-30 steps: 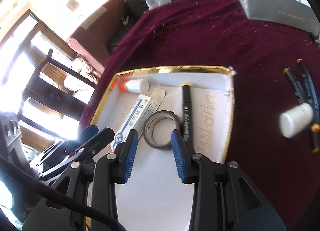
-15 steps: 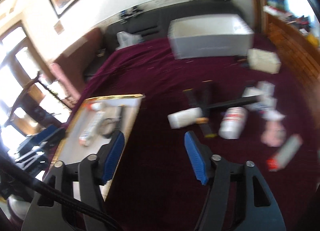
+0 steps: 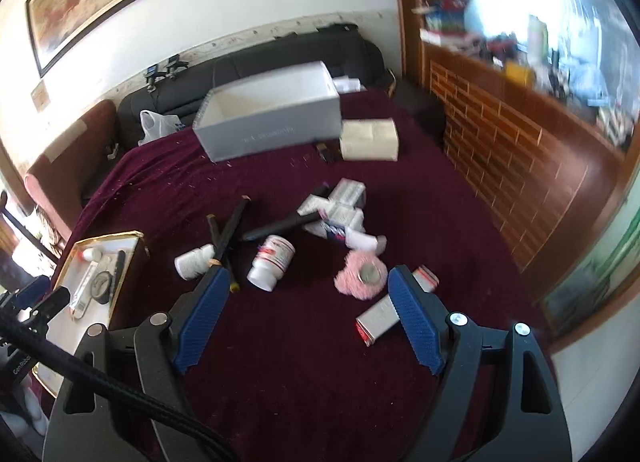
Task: Organize objects
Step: 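Return the left gripper to the table and grasp the white pill bottle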
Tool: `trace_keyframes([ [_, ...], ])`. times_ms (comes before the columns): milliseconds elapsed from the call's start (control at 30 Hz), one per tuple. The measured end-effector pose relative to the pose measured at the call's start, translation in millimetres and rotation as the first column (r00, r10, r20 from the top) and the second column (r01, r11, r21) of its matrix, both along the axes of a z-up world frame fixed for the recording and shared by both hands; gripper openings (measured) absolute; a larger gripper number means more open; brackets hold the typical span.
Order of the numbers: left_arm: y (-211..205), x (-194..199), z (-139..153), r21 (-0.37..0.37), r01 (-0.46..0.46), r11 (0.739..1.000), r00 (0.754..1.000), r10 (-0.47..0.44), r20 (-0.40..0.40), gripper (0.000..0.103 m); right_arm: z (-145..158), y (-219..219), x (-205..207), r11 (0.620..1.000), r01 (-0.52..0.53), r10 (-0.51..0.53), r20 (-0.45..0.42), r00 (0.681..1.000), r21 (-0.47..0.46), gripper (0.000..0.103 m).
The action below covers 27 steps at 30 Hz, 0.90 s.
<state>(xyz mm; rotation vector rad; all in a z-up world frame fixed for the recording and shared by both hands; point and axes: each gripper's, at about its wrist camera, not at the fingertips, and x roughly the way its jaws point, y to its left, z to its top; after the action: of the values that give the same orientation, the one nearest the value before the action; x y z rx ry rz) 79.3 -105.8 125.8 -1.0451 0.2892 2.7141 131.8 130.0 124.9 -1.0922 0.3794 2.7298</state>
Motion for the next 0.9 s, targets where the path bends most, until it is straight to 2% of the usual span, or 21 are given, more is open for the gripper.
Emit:
trace_keyframes([
  [300,53,-49,-46,-0.094,0.038,0.995,0.995,-0.029,0.091,0.043,-51,33,-4,0.992,0.045,-0.047,-0.014,0.999,-0.116,0.082],
  [433,69,-77,-67,-0.104,0.059,0.993,0.987,-0.043,0.155,0.043,-69,44,-9,0.979,0.053,-0.061,-0.031,0.998,-0.199,0.082],
  [633,80,-110,-91,-0.147,0.054,0.988,0.975,-0.021,0.222,0.043,-79,49,-13,0.968,0.047,-0.069,-0.082,0.994,-0.247,0.082],
  [800,85,-130,-114,-0.164,0.075,0.984,0.958,-0.025,0.287,0.043,-84,46,-16,0.969,0.026,-0.053,-0.104,0.993,-0.245,0.082],
  [900,93,-129,-118,-0.184,0.106,0.977,0.962,-0.054,0.267,0.044,-88,46,-17,0.965,0.015,-0.043,-0.100,0.994,-0.262,0.082],
])
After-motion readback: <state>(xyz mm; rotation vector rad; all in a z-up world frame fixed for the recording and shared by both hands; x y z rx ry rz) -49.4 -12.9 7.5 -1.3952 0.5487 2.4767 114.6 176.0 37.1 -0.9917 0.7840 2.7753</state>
